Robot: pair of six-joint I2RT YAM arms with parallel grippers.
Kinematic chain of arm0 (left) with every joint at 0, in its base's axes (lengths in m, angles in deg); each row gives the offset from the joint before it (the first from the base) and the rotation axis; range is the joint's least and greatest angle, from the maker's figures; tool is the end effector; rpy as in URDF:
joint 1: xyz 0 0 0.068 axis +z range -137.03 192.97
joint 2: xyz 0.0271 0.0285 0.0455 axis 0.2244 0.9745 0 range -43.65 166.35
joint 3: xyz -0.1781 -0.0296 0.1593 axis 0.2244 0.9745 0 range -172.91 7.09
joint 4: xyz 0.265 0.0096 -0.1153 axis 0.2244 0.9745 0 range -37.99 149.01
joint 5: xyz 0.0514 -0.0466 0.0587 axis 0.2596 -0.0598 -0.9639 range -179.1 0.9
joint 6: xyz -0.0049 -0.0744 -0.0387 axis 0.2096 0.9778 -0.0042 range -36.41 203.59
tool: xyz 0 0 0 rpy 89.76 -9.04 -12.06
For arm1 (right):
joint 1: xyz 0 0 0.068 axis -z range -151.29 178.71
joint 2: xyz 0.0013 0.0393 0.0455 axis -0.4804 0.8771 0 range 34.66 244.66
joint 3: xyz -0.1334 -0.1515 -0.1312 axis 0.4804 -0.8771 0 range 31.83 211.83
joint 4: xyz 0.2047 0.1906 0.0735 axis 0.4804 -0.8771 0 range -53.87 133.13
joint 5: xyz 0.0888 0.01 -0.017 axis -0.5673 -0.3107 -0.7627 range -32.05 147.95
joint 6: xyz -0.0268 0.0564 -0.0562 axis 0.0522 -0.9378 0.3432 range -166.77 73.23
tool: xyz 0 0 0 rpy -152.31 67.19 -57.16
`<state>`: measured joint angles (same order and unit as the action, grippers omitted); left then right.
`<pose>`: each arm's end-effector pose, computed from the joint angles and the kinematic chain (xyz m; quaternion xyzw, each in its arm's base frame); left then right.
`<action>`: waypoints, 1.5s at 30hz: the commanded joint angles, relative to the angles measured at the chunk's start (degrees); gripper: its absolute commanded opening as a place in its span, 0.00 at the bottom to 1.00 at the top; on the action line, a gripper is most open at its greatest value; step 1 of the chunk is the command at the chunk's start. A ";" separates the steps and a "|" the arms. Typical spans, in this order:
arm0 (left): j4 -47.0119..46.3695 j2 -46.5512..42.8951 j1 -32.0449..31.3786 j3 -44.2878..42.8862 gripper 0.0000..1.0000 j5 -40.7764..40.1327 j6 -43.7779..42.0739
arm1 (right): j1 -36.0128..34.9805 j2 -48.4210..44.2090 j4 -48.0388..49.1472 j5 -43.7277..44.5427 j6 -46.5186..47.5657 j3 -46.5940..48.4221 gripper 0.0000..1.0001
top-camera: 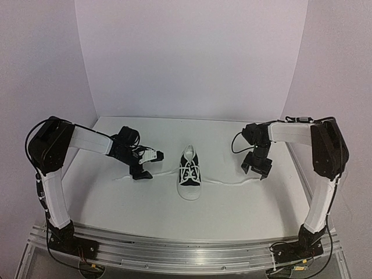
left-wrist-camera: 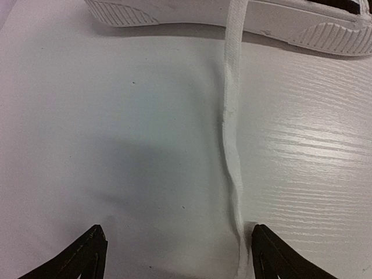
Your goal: Tie the shoes
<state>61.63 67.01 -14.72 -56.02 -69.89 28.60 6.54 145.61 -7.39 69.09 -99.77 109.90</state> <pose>0.3506 -0.2113 0.0468 0.6601 0.6790 -0.0898 0.3085 0.3594 0.1311 0.0851 0.2695 0.9564 -0.0418 0.1045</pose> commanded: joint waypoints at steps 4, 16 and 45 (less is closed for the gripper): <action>5.41 3.18 0.10 -0.58 0.68 -6.08 -6.19 | -0.59 2.72 1.40 1.27 -4.29 1.24 0.70; 8.25 -4.73 0.06 -2.87 0.00 -4.70 -0.14 | -0.92 5.80 7.11 2.99 -4.14 -3.58 0.08; 8.67 -26.93 -6.43 4.58 0.00 5.93 9.51 | -25.20 29.10 19.77 -26.51 10.61 54.86 0.07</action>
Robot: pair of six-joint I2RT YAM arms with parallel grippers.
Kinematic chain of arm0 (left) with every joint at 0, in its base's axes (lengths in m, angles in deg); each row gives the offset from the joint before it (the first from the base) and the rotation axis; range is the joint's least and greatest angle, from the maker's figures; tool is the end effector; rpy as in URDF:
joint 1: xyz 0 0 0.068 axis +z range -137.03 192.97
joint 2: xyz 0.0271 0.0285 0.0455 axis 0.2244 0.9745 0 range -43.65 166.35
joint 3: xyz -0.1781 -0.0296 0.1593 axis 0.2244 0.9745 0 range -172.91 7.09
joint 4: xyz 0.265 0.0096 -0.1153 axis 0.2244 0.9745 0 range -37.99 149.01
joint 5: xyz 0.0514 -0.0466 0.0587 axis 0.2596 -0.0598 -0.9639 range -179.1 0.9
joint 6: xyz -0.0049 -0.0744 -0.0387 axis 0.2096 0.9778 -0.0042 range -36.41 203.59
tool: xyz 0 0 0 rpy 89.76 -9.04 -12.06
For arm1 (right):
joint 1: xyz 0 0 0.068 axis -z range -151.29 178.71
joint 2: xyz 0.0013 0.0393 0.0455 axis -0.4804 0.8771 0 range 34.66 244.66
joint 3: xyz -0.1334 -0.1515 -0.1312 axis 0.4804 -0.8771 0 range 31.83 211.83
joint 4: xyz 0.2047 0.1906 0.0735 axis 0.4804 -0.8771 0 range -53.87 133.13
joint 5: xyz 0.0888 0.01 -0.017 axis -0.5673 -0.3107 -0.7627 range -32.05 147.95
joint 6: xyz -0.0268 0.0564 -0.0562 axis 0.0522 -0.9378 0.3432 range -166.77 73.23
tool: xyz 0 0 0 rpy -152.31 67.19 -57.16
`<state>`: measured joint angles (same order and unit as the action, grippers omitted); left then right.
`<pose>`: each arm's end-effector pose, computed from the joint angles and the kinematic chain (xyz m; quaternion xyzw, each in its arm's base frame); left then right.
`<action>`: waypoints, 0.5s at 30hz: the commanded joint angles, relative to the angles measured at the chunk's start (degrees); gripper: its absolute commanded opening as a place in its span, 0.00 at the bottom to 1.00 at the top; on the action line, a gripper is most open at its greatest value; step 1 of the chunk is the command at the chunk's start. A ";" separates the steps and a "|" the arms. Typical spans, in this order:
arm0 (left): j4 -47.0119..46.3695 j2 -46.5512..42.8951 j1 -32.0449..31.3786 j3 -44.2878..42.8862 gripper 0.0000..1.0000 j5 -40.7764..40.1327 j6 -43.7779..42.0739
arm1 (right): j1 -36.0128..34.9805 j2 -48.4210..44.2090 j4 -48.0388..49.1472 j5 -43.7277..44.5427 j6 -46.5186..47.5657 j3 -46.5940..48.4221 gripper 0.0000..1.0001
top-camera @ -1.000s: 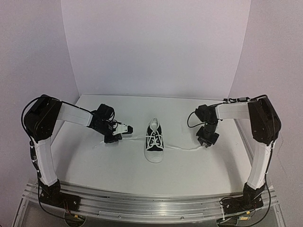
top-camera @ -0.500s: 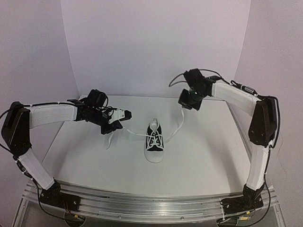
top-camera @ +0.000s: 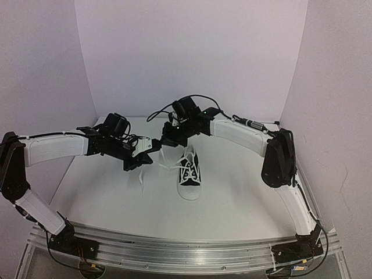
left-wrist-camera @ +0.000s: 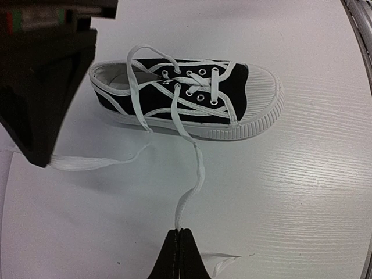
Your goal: Tie the shoes
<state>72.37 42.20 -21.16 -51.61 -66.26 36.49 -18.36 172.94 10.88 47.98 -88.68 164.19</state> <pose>0.2908 -0.2316 0.1671 0.6492 0.6468 -0.1432 0.3737 0.3902 0.4381 0.2079 -0.0783 0.8934 0.3609 0.2558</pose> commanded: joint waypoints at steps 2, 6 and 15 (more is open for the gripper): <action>-2.31 -1.85 0.03 0.12 0.00 2.31 1.71 | -0.39 2.61 1.49 -7.83 0.27 0.09 0.24; -4.08 -1.13 -0.03 0.22 0.00 1.97 3.05 | -0.14 -1.31 1.53 -6.50 5.75 -2.27 0.73; -7.02 4.89 0.64 -4.04 0.00 -2.36 5.98 | 0.86 -20.05 10.23 -0.62 20.00 -20.75 0.77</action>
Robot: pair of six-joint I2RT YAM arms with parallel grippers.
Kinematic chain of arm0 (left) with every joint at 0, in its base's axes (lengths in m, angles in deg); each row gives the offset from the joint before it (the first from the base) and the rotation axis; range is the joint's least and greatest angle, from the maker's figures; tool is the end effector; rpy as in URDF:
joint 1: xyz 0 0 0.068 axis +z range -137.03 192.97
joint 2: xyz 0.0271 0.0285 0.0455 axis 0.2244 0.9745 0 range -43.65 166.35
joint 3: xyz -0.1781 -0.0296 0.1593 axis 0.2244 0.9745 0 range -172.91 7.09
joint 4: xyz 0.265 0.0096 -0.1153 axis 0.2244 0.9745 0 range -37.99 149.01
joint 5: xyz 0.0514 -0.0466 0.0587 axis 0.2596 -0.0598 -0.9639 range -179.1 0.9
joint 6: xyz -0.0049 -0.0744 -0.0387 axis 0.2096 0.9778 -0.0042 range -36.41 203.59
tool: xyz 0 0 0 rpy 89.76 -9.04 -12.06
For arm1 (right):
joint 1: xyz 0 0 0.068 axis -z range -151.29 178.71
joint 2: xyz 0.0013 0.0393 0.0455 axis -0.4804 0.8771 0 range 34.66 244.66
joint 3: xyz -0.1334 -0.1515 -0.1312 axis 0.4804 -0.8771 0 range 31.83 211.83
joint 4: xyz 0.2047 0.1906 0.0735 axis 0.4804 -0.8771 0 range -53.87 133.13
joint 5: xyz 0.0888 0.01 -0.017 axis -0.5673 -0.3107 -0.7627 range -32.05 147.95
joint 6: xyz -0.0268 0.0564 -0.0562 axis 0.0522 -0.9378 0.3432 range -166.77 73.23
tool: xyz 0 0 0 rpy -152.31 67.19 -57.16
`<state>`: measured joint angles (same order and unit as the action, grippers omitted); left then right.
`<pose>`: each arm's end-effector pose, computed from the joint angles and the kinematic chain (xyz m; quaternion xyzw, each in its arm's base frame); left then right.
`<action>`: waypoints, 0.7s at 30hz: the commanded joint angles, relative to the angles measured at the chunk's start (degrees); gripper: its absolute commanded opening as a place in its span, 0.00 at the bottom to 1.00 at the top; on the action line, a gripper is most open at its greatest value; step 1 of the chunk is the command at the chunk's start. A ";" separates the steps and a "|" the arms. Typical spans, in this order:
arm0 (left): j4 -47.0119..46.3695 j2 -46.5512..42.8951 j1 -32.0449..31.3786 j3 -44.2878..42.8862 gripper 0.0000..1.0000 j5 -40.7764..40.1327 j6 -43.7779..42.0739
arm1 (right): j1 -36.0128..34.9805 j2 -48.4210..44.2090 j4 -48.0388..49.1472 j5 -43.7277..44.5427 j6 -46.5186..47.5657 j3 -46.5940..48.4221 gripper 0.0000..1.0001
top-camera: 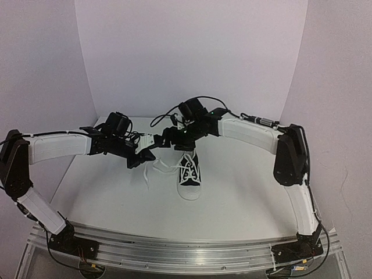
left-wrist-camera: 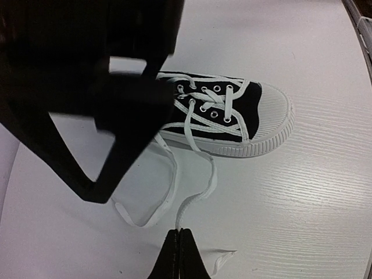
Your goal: Tie the shoes
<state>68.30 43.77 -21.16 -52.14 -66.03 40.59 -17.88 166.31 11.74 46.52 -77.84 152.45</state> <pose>0.2991 -0.2376 0.1679 0.6237 0.6582 -0.1545 0.3922 0.3757 0.4183 0.1937 -0.1627 0.8967 0.3227 0.2555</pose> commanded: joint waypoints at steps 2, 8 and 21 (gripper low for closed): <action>-3.91 4.77 1.75 -4.25 0.00 -2.69 1.97 | -0.04 -19.08 21.26 -3.89 13.05 -21.39 0.72; -4.13 10.00 5.49 -9.88 0.00 -3.59 2.74 | -5.21 -25.49 47.68 -8.89 35.72 -44.68 0.68; -5.09 18.41 7.39 -17.39 0.00 -4.38 -0.62 | -7.42 3.32 40.37 1.66 42.89 -18.94 0.59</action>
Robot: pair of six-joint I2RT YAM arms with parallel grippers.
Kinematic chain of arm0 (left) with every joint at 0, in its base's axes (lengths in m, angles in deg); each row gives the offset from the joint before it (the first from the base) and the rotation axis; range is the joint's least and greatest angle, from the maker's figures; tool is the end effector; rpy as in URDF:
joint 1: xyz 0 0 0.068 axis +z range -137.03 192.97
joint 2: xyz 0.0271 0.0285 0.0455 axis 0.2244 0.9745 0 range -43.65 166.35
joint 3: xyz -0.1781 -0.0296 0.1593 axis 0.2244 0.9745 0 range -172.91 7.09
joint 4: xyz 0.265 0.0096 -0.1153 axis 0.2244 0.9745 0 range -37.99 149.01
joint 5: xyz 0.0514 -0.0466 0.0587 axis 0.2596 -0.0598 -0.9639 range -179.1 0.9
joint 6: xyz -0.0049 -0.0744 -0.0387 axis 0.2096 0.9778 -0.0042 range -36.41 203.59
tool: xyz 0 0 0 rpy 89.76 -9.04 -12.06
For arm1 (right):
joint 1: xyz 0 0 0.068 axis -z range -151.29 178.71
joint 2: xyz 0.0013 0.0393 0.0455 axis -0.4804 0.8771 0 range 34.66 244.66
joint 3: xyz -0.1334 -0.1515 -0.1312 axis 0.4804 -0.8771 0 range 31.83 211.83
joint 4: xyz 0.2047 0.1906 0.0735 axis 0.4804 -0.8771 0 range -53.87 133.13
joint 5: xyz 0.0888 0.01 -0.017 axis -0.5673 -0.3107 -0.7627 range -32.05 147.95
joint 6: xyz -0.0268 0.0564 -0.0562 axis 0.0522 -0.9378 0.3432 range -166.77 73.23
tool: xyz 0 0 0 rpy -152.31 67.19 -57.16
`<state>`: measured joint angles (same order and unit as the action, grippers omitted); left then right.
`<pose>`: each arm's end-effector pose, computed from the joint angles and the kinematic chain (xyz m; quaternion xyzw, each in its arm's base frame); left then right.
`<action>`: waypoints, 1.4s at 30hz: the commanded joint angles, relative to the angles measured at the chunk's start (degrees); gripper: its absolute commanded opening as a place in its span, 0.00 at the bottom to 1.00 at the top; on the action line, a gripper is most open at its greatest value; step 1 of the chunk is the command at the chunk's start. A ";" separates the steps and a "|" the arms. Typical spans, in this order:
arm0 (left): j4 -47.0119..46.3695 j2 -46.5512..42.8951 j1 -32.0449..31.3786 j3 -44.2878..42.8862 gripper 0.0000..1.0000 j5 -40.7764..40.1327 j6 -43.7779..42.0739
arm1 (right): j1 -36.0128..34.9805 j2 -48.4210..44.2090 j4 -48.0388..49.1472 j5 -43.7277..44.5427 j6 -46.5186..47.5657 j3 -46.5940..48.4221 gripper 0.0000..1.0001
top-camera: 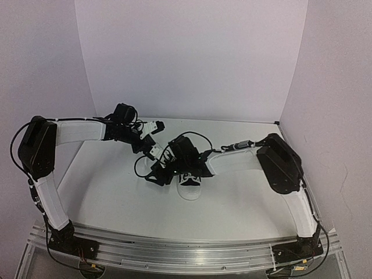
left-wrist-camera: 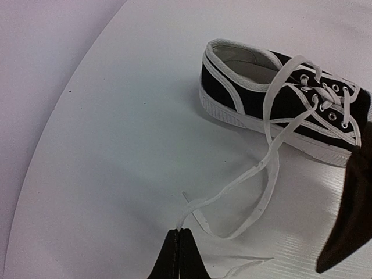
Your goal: Tie the shoes
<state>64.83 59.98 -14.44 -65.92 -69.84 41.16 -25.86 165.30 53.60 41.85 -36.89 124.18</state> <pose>0.3841 -0.2265 0.1509 0.5726 0.7047 -0.1014 0.4064 0.3028 0.4607 0.0981 -0.5133 0.6788 0.3053 0.4273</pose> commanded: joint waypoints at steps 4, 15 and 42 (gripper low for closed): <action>-1.57 3.31 1.05 -4.78 0.00 -0.31 -1.25 | 0.76 9.88 -6.36 11.11 0.77 15.70 0.60; -1.55 4.31 1.51 -5.20 0.00 -0.05 -2.13 | 2.26 15.23 -16.62 17.26 -3.05 22.66 0.56; -0.60 5.43 1.73 -6.17 0.00 -0.54 -1.93 | 2.16 13.76 -24.00 14.08 -6.58 18.60 0.06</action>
<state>63.02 65.00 -12.79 -68.68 -70.84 38.64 -23.15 180.42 34.79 56.52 -42.49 145.30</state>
